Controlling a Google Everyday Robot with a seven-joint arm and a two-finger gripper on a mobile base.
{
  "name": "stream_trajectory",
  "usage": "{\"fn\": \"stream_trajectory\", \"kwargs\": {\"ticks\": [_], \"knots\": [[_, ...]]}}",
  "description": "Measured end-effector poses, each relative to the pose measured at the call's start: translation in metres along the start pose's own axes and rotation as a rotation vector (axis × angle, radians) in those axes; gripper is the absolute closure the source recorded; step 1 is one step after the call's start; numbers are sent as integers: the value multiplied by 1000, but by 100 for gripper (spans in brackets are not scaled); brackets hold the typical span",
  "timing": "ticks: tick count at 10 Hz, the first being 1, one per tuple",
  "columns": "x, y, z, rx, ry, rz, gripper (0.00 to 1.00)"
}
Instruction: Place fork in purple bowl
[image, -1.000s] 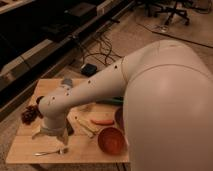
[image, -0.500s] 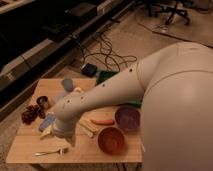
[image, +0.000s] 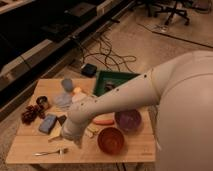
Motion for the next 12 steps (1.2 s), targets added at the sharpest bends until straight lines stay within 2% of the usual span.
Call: {"fn": "stream_trajectory", "kwargs": {"ticks": [1, 4, 6, 8, 9, 10, 12], "knots": [[-2, -6, 2, -8, 6, 3, 20], [-11, -25, 6, -66, 30, 9, 20], [-14, -28, 13, -114, 60, -1, 20], [-16, -31, 18, -144, 81, -4, 20], [-15, -30, 21, -159, 88, -17, 20], [-14, -31, 23, -190, 92, -28, 20], [-15, -30, 28, -220, 100, -49, 20]]}}
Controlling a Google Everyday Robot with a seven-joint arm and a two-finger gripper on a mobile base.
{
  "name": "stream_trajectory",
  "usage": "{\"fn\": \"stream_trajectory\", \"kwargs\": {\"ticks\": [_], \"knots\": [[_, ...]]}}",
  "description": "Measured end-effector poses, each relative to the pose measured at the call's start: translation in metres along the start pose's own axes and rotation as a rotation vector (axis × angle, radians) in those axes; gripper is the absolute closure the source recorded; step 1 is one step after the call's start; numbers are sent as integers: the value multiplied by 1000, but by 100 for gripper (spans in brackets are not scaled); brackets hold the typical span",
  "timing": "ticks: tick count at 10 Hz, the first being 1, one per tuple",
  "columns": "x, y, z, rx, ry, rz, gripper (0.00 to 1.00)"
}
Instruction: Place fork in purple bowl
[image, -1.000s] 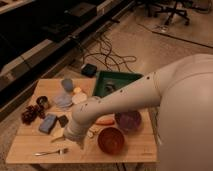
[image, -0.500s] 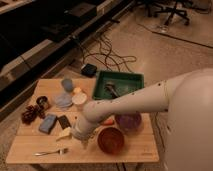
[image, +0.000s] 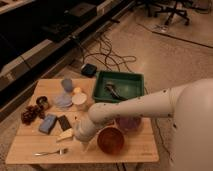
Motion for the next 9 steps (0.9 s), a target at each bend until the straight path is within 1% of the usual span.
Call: {"fn": "stream_trajectory", "kwargs": {"ticks": [1, 4, 7, 9], "knots": [[-1, 1, 4, -1, 12, -5, 20], [-4, -1, 12, 13, 48, 6, 20], [-7, 1, 17, 22, 65, 8, 20], [-10, 6, 24, 26, 76, 0, 20]]}}
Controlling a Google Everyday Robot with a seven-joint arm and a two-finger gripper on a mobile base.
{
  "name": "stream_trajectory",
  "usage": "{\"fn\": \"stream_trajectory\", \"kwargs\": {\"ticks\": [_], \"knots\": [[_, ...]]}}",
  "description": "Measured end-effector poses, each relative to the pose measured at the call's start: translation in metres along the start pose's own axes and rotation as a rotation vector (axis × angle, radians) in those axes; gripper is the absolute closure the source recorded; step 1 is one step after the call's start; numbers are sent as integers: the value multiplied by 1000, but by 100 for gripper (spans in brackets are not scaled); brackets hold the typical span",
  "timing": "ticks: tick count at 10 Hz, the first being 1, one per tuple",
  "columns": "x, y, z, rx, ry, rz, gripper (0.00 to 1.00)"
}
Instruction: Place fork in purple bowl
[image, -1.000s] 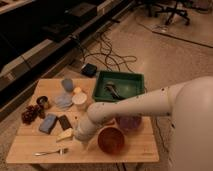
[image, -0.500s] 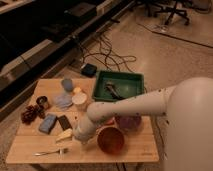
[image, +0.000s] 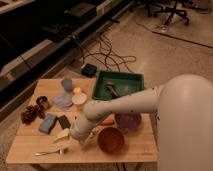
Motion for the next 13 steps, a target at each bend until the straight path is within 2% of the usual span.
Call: {"fn": "stream_trajectory", "kwargs": {"ticks": [4, 8, 13], "knots": [[-6, 3, 13, 5, 19, -5, 20], [-13, 3, 18, 3, 10, -19, 20], [-24, 8, 30, -13, 30, -16, 20]]}}
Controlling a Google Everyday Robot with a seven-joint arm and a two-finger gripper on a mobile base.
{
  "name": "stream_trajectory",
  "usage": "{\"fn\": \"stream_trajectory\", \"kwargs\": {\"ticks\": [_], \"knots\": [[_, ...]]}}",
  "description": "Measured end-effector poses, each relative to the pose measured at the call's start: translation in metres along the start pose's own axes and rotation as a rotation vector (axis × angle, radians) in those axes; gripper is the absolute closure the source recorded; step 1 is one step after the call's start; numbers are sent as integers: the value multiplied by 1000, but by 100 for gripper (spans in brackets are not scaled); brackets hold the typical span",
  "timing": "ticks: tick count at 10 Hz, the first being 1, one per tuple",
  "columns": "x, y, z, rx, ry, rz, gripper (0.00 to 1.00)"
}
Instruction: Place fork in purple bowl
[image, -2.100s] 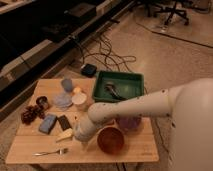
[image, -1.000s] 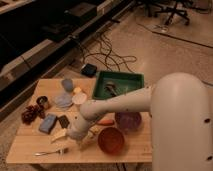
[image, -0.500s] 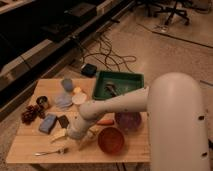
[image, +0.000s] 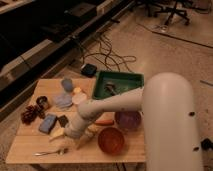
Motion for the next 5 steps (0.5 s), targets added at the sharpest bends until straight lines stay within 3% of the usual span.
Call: {"fn": "stream_trajectory", "kwargs": {"ticks": [5], "knots": [[-1, 16, 14, -13, 44, -26, 20]]}}
